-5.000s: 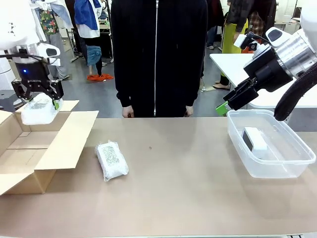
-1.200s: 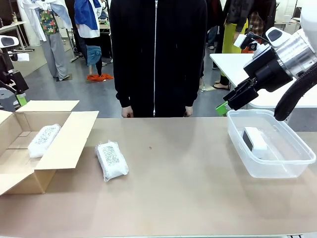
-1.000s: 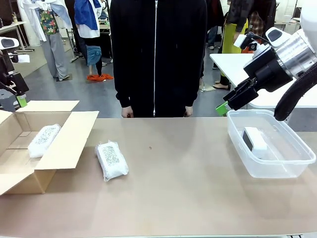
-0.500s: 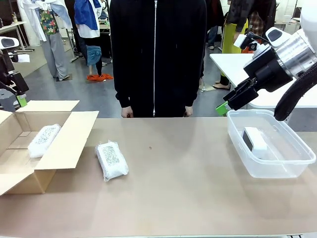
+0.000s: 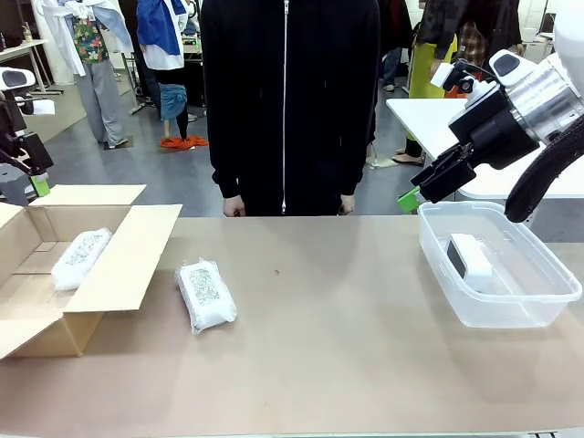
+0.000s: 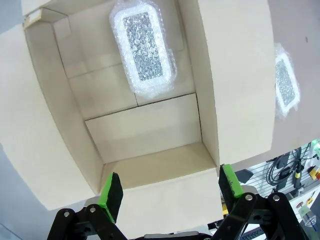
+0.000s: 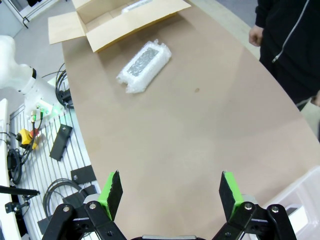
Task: Separate and place wrapped and unwrapped clocks.
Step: Pick up the Digital clock indicated by the person.
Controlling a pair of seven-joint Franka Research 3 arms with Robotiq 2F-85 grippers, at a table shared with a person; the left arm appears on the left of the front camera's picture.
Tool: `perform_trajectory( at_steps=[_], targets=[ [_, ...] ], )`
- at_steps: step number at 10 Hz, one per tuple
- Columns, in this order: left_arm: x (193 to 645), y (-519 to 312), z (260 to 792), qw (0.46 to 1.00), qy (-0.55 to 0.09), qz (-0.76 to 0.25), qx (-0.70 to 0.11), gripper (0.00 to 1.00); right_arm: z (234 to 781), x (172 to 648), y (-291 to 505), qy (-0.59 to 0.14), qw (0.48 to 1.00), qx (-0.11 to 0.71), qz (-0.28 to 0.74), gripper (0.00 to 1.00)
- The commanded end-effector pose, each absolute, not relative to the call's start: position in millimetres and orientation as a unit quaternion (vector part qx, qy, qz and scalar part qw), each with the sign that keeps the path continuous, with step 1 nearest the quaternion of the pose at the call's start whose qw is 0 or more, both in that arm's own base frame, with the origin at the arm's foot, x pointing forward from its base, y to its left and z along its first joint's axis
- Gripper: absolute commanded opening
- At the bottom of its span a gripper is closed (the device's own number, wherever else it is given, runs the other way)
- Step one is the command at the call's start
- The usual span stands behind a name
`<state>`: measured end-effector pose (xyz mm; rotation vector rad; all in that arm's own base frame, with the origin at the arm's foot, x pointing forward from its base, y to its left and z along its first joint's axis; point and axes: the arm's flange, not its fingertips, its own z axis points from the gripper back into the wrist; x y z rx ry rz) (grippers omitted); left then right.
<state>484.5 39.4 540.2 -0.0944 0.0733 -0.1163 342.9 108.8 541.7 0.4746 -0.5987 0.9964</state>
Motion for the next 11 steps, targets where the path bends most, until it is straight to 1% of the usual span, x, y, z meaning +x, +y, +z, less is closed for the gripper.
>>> perform_trajectory(
  at_steps=[1,10,11],
  targets=[
    [487.2,38.9,543.2,0.997,0.035,-0.052,-0.041,1.00,541.1,342.8,108.8,-0.274,0.810,0.220,0.469,1.00],
    [484.5,39.4,540.2,0.997,0.037,-0.058,-0.047,1.00,541.1,342.8,108.8,-0.274,0.810,0.220,0.469,1.00],
    [475.0,14.3,551.3,0.989,-0.007,-0.120,-0.081,1.00,541.1,342.8,108.8,-0.274,0.810,0.220,0.469,1.00]
  ],
)
